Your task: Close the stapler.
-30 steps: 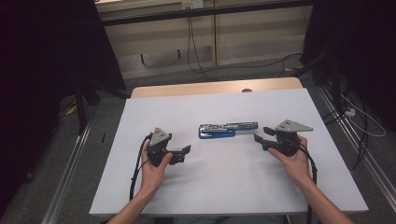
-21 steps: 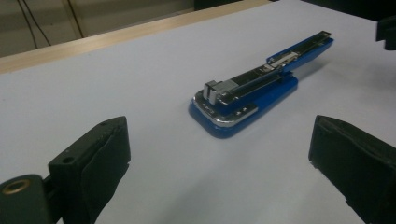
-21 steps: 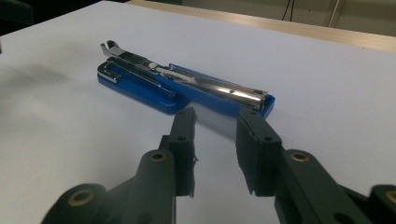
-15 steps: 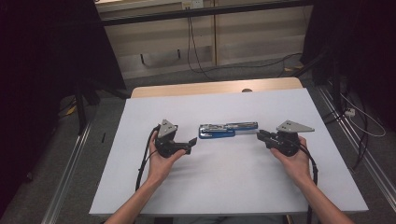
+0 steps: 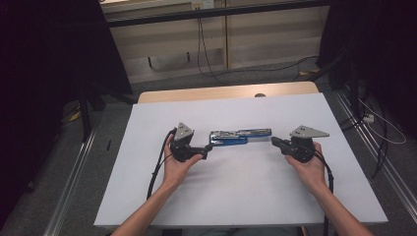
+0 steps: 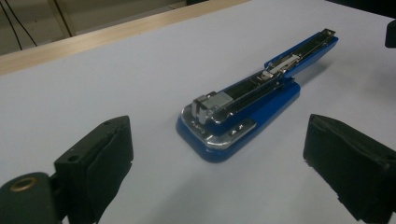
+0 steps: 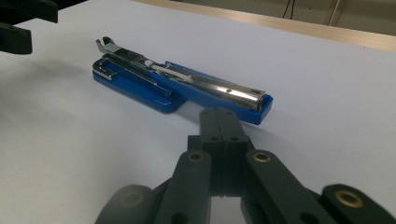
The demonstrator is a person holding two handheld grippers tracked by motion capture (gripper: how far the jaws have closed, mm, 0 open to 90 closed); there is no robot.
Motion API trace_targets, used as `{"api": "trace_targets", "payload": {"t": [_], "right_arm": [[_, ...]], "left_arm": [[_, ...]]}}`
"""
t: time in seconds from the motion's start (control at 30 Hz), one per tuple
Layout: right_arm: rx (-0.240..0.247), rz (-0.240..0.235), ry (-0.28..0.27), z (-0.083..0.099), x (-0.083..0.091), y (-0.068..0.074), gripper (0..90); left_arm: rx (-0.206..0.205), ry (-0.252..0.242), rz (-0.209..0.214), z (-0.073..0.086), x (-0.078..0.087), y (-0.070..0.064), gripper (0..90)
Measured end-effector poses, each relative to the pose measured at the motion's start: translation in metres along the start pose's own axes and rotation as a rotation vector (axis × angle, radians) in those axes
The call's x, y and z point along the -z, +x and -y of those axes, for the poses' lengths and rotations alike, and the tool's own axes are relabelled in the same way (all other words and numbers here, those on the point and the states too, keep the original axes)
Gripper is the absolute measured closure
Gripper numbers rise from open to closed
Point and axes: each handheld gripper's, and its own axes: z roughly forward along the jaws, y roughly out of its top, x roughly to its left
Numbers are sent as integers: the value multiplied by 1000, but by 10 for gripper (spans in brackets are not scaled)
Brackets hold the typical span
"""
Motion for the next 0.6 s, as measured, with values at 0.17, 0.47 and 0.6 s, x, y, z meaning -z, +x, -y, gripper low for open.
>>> {"api": "trace_targets", "payload": {"t": [0.17,0.47,0.6], "right_arm": [[0,-1,10,1,-2,-2,900],[8,7,34,2,-3,-4,900],[6,8,38,2,-3,-5,900]], "left_arm": [[0,20,1,-3,-9,0,136],[14,17,-21,-12,-23,6,233],[24,19,-7,-10,-24,6,298]]}}
